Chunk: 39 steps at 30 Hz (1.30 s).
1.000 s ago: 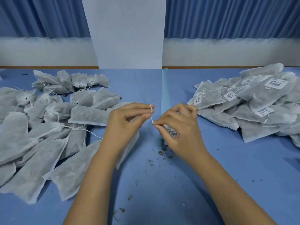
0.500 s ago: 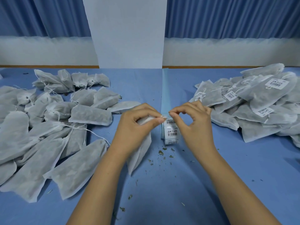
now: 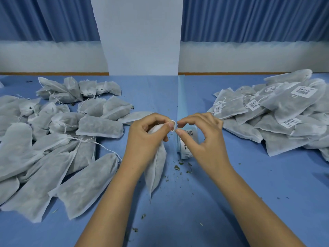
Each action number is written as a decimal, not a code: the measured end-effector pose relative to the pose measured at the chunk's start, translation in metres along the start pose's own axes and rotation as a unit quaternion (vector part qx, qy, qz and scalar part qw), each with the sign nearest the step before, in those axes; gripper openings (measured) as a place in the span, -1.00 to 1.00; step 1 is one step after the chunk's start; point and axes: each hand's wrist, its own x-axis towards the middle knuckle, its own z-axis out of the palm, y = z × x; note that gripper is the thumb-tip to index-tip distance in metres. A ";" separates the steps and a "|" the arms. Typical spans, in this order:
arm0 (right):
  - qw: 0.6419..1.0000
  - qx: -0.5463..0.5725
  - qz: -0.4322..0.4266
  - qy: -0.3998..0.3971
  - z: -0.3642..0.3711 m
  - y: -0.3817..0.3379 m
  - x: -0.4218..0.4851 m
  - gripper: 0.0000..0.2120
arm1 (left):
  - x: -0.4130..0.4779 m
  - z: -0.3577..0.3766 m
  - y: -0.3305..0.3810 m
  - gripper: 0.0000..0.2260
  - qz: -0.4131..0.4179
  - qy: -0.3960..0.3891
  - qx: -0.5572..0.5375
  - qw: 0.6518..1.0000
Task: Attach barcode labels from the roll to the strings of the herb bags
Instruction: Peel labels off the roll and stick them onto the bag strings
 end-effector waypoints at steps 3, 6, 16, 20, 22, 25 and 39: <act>0.998 0.057 0.029 0.009 0.002 -0.001 -0.001 -0.93 | -0.001 0.003 -0.001 -0.92 -0.011 -0.025 0.003 1.000; 0.996 0.078 0.044 0.010 0.002 0.001 -0.001 -0.84 | 0.000 0.002 0.000 -0.92 -0.021 -0.035 0.005 0.999; 0.999 0.004 -0.003 0.037 -0.001 0.001 0.000 -0.97 | -0.001 0.005 0.002 -0.89 -0.103 -0.052 -0.082 0.990; 0.998 -0.008 -0.040 0.053 -0.003 -0.003 0.001 -0.87 | -0.001 0.005 0.001 -0.89 -0.104 -0.042 -0.066 0.992; 0.998 -0.011 -0.045 0.051 -0.002 -0.004 0.001 -0.89 | -0.001 0.004 0.000 -0.89 -0.101 -0.048 -0.060 0.992; 0.998 -0.011 -0.049 0.049 -0.003 -0.001 0.001 -0.93 | 0.000 0.002 -0.001 -0.87 -0.102 -0.054 -0.051 0.992; 0.994 -0.017 0.084 0.067 -0.008 0.019 0.004 -0.87 | 0.004 -0.009 0.003 -0.78 -0.095 -0.033 -0.019 0.995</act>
